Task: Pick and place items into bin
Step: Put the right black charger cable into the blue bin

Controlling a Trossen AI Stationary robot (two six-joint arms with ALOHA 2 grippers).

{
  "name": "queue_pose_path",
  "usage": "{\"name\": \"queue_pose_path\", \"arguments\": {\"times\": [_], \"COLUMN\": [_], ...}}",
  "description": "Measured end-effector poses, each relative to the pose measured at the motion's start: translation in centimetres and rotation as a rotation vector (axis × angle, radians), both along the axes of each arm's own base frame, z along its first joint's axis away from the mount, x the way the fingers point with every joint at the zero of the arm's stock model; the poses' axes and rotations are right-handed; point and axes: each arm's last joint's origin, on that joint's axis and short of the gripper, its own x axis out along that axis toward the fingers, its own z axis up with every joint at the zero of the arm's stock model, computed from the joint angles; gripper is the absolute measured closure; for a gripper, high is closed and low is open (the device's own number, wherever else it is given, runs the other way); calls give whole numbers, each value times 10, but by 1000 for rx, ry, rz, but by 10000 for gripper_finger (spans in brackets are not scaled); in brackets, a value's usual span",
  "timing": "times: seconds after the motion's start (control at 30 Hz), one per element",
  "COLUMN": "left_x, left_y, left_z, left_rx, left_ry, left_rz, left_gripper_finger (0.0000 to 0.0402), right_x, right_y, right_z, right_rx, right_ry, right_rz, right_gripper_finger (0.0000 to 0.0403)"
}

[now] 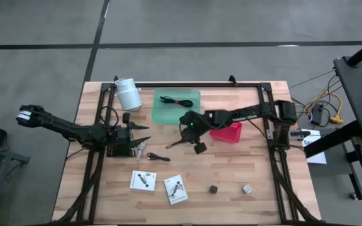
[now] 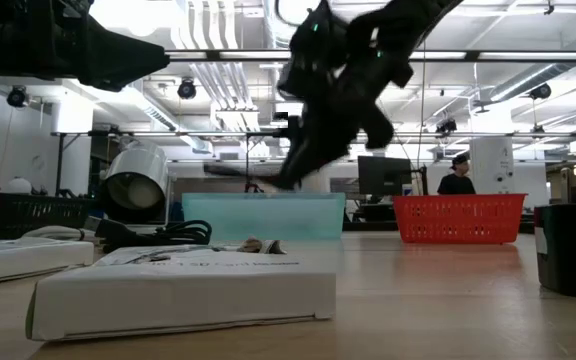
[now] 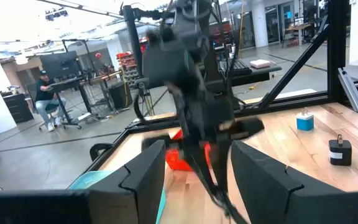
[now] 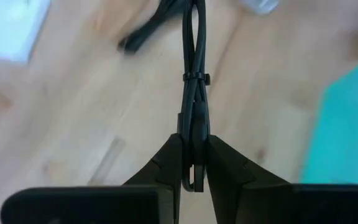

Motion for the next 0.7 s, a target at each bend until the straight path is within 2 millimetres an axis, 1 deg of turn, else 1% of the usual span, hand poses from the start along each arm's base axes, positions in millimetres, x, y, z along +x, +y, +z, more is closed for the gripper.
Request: {"name": "queue_pose_path", "arguments": {"times": [0.07,0.17,0.23,0.33,0.53,0.7], "left_x": [0,0,0,0,0,0], "left_y": [0,0,0,0,0,0], "left_z": [0,0,0,0,0,0], "left_rx": [0,0,0,0,0,0], "left_ry": [0,0,0,0,0,0], "left_rz": [0,0,0,0,0,0], "left_gripper_finger": [233,233,233,233,233,233], "right_x": [-4,-9,-11,-15,-19,-23], "right_y": [-3,-13,-19,-30,-59,-77], "right_z": [15,31,38,42,34,22], "right_rx": [-17,-81,-114,-117,-76,-73], "right_ry": [-36,-76,-88,-94,-59,-2], "right_rz": [-48,-152,-214,-291,-425,-471], "right_gripper_finger": [362,361,361,361,360,360]}}
